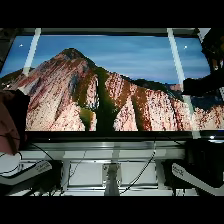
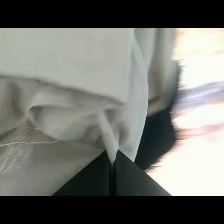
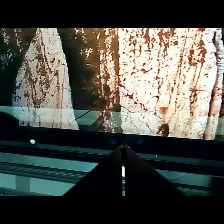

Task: Fold the clothes and pants, and hang the long-sleeved shirts on hangers.

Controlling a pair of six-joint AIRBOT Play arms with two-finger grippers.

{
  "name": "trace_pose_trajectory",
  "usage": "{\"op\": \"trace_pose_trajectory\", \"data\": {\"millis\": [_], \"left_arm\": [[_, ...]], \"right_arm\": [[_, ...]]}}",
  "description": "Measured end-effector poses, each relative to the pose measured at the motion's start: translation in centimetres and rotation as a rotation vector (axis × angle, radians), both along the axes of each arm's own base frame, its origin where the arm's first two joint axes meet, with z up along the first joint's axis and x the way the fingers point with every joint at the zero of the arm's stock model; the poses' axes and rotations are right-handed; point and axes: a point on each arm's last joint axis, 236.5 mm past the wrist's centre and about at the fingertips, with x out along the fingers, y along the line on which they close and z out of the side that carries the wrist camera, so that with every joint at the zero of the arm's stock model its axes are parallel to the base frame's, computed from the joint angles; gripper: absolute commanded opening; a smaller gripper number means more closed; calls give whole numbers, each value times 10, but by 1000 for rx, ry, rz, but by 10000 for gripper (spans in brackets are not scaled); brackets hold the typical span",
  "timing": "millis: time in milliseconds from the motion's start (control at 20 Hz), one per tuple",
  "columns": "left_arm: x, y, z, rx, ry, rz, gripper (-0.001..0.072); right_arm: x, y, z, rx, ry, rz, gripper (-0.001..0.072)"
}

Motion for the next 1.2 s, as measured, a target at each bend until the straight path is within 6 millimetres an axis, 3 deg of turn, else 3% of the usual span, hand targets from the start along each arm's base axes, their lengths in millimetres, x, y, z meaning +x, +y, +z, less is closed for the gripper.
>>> {"op": "trace_pose_trajectory", "data": {"millis": [150, 300, 450, 700, 800, 900, 950, 1050, 1150, 1200], "left_arm": [[30, -41, 52, -30, -194, -79, 11], [56, -106, 103, -45, -346, -224, 10], [75, -197, 138, -66, -434, -434, 10], [78, -381, 159, -155, -500, -840, 10], [74, -440, 159, -186, -522, -954, 11], [70, -490, 143, -222, -500, -1047, 13], [66, -512, 129, -239, -469, -1092, 61], [58, -544, 94, -239, -377, -1178, 429], [49, -557, 55, -203, -255, -1253, 442], [46, -557, 38, -177, -199, -1280, 442]], "right_arm": [[0, 0, 0, 0, 0, 0, 12], [0, 0, 0, 0, 0, 0, 12], [1, 0, 0, -2, -5, -1, 13], [21, -1, 5, -2, -88, -18, 12], [25, 0, 7, 8, -106, -20, 12], [28, 2, 8, 14, -120, -21, 13], [29, 2, 9, 16, -123, -22, 14], [30, 1, 9, 13, -130, -24, 56], [33, -4, 9, -8, -143, -30, 255], [35, -7, 9, -20, -153, -34, 266]]}}
